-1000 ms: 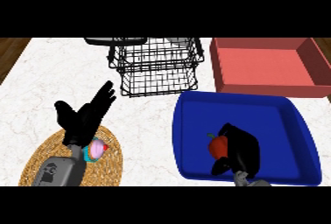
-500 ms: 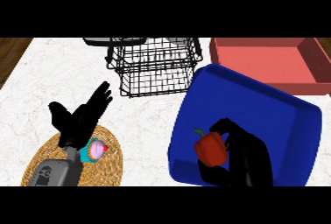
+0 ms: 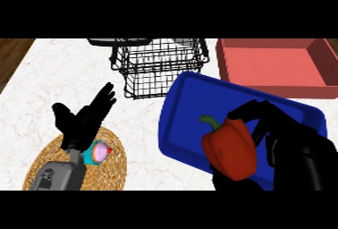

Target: Pick the bell pepper from the tray and place it in the tiered basket

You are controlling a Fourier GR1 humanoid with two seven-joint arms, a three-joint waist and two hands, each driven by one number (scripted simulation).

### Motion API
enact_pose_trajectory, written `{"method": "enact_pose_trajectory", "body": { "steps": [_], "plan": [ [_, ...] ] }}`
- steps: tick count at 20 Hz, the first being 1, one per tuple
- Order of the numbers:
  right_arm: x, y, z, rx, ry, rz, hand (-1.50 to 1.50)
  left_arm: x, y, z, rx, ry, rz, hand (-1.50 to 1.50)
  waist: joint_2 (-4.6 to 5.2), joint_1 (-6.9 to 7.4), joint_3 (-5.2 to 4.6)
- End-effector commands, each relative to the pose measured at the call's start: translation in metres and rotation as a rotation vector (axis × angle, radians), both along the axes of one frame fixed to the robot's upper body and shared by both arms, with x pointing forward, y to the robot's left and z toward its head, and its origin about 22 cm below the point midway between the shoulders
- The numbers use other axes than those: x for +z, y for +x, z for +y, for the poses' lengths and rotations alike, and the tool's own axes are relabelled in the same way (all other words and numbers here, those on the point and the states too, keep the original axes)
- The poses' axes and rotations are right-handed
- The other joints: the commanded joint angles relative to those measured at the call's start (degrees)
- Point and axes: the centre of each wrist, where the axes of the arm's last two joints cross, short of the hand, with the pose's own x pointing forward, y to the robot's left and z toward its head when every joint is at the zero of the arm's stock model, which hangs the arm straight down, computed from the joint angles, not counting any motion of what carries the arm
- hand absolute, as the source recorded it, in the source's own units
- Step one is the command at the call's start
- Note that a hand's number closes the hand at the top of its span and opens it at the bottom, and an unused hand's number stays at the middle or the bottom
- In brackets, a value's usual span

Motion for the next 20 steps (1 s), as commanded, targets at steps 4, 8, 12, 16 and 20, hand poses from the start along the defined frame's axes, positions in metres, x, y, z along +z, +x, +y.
{"method": "enact_pose_trajectory", "body": {
  "steps": [4, 8, 12, 16, 20],
  "plan": [
    [0.058, 0.012, 0.025, -0.055, -0.093, -0.011, 1.50, 0.001, 0.004, -0.008, -0.007, -0.010, 0.009, 0.00, -0.07, 0.12, -0.02],
    [0.074, 0.055, 0.047, -0.057, -0.130, 0.041, 1.50, 0.002, 0.006, -0.008, -0.004, 0.005, -0.004, 0.00, 0.05, 0.67, -0.05],
    [0.098, 0.100, 0.057, -0.058, -0.101, 0.073, 1.50, 0.002, 0.006, -0.002, -0.017, 0.001, -0.007, 0.00, 0.32, 1.40, -0.05],
    [0.089, 0.129, 0.064, -0.075, -0.023, 0.098, 1.50, -0.011, 0.005, -0.005, 0.001, -0.013, -0.003, 0.00, 0.38, 1.08, 0.02],
    [0.102, 0.172, 0.066, -0.085, -0.006, 0.091, 1.50, -0.005, 0.005, -0.006, -0.036, -0.010, -0.019, 0.00, 0.53, 1.26, 0.03]
  ]
}}
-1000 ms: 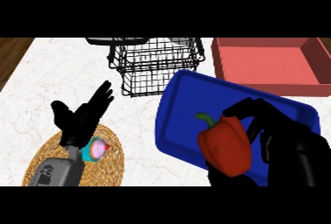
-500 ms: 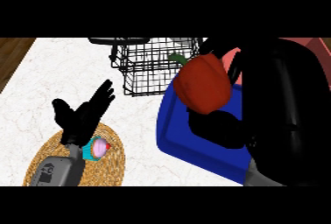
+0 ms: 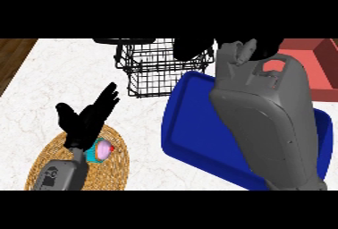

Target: Pick the bell pepper from the tray and place it in the tiered basket

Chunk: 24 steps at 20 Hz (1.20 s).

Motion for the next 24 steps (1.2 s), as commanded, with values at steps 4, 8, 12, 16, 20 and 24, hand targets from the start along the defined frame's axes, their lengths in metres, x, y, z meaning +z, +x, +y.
{"method": "enact_pose_trajectory", "body": {
  "steps": [4, 8, 12, 16, 20, 24],
  "plan": [
    [-0.022, 0.060, 0.014, -0.050, 0.081, 0.031, 1.50, -0.005, 0.002, 0.011, 0.004, 0.008, -0.002, 0.00, 0.17, -0.08, 0.03],
    [-0.028, 0.079, 0.023, -0.003, 0.126, 0.007, 1.50, -0.002, 0.011, -0.007, 0.002, 0.020, -0.018, 0.00, 0.22, -0.06, 0.03],
    [-0.045, 0.101, 0.030, -0.033, 0.166, 0.015, 1.50, 0.008, 0.008, -0.012, -0.007, -0.012, -0.014, 0.00, 0.33, 0.79, 0.03],
    [-0.063, 0.111, 0.027, -0.040, 0.344, 0.016, 1.50, 0.008, 0.013, -0.014, -0.064, 0.000, -0.020, 0.00, 1.12, 3.20, 0.02],
    [-0.069, 0.119, 0.023, 0.031, 0.470, -0.021, -1.50, 0.010, 0.014, -0.019, -0.084, 0.005, -0.028, 0.00, 1.38, 4.15, 0.04],
    [-0.076, 0.123, 0.030, 0.107, 0.481, -0.047, -1.50, 0.008, 0.017, -0.039, -0.081, -0.007, -0.032, 0.00, 1.79, 5.44, 0.00]
  ]
}}
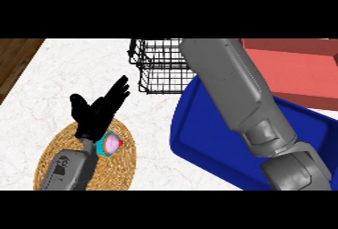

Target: Pick the bell pepper from the tray and place it in the tiered basket

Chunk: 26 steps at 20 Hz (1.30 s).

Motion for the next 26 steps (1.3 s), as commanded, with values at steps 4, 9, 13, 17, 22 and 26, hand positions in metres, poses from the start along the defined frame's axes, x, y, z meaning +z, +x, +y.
{"method": "enact_pose_trajectory", "body": {
  "steps": [4, 9, 13, 17, 22, 26],
  "plan": [
    [0.000, 0.006, 0.012, 0.056, 0.058, -0.119, -1.50, 0.004, 0.003, -0.008, -0.012, 0.012, -0.007, 0.00, 0.21, 1.43, -0.05],
    [0.001, 0.007, 0.017, -0.033, 0.068, -0.260, -1.50, 0.000, 0.002, 0.011, 0.010, -0.008, 0.001, 0.00, -0.20, 0.17, -0.10],
    [0.025, 0.013, 0.005, -0.148, 0.221, -0.246, -1.50, 0.007, -0.005, 0.002, 0.025, -0.004, 0.006, 0.00, -0.96, -2.28, 0.02],
    [-0.003, 0.020, -0.016, -0.239, 0.267, -0.198, -1.50, 0.003, -0.009, 0.014, 0.081, 0.002, 0.033, 0.00, -1.56, -4.67, 0.06],
    [-0.017, 0.014, -0.043, -0.186, 0.211, -0.139, -1.50, -0.013, -0.028, 0.031, 0.130, 0.008, 0.062, 0.00, -2.84, -7.60, 0.11],
    [-0.022, 0.006, -0.093, -0.091, 0.160, -0.114, -1.50, -0.013, -0.033, 0.042, 0.156, -0.010, 0.053, 0.00, -3.18, -8.88, 0.13]
  ]
}}
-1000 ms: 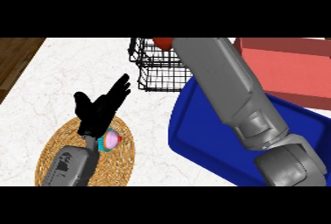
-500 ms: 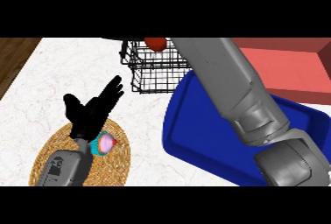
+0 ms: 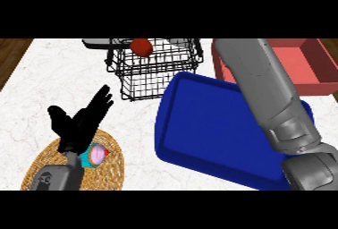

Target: Pick the bell pepper from the tray and place it in the tiered basket

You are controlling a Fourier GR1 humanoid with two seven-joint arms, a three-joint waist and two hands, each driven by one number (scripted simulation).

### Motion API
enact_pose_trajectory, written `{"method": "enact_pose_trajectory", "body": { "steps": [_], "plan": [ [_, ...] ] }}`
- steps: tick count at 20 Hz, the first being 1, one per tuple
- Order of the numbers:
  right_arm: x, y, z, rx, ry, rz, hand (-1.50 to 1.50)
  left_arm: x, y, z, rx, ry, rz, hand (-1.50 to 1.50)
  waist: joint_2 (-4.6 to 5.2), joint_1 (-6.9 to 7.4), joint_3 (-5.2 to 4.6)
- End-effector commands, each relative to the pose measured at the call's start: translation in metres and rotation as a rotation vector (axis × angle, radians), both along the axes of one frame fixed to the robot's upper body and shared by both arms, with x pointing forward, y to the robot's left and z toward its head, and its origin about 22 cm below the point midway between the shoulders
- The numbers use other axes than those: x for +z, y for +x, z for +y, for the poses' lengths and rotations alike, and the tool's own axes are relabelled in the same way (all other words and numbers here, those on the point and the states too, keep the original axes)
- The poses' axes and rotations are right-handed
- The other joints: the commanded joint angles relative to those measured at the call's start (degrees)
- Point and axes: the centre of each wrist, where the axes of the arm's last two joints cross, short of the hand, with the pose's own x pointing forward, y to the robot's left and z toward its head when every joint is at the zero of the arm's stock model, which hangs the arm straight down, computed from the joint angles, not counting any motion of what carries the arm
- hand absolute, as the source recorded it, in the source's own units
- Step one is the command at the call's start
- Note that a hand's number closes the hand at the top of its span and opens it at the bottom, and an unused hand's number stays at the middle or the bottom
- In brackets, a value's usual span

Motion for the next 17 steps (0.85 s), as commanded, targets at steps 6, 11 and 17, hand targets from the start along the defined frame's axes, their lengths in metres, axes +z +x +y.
{"method": "enact_pose_trajectory", "body": {
  "steps": [6, 11, 17],
  "plan": [
    [-0.004, -0.037, -0.093, 0.167, -0.099, 0.101, -1.50, -0.005, -0.008, 0.019, 0.069, 0.010, 0.013, 0.00, -1.04, -4.00, 0.00],
    [0.003, -0.081, -0.163, 0.186, -0.100, 0.105, -1.50, -0.006, -0.016, 0.018, 0.079, 0.003, 0.022, 0.00, -1.08, -4.80, 0.06],
    [0.030, -0.162, -0.220, 0.150, -0.109, 0.067, -1.50, -0.008, -0.017, 0.008, 0.054, 0.005, 0.009, 0.00, -0.25, -2.82, -0.02]
  ]
}}
